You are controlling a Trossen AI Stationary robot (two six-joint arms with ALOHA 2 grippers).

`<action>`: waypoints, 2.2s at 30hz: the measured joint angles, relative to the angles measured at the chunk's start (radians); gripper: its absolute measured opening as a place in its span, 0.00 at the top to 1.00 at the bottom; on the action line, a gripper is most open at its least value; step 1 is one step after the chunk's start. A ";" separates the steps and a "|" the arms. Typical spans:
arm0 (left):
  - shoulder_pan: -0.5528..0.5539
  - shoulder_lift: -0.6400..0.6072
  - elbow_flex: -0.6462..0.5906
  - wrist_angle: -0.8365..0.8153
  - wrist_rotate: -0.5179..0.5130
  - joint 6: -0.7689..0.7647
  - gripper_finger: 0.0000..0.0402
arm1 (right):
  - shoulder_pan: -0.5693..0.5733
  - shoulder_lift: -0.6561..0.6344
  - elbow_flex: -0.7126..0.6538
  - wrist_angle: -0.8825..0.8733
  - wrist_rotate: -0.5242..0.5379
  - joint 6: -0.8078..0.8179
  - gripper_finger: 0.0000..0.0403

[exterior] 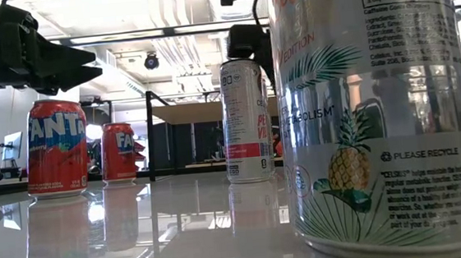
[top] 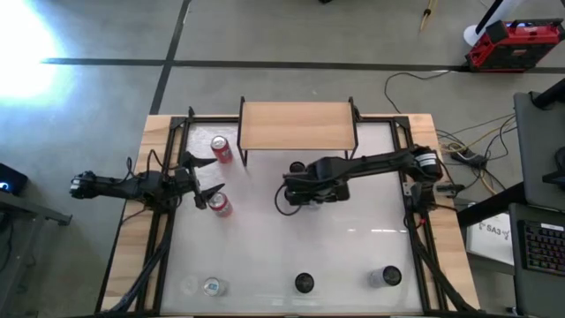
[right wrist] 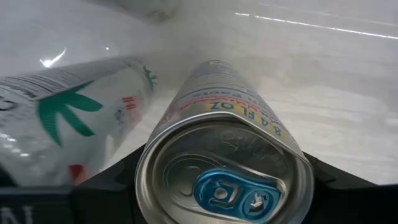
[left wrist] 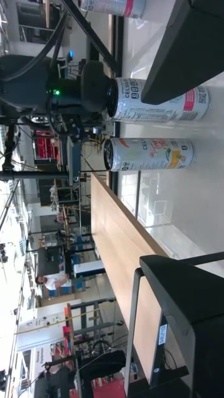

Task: Place canned beverage on shelf
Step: Move the top blue soda can to the center of the table, then adjust the white pink soda can

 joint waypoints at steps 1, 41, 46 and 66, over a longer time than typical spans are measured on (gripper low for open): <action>0.000 0.000 0.000 0.000 0.000 0.000 0.00 | -0.001 0.002 0.004 0.003 0.000 -0.001 0.43; 0.000 0.002 0.000 0.000 0.000 0.000 0.00 | 0.035 -0.112 0.097 -0.047 0.051 -0.149 0.24; 0.000 0.002 0.000 0.000 0.000 0.000 0.00 | 0.068 -0.071 0.167 0.029 0.101 -0.418 0.25; 0.000 0.004 0.000 0.000 0.000 0.000 0.00 | 0.074 0.125 0.335 -0.002 0.153 -0.920 0.25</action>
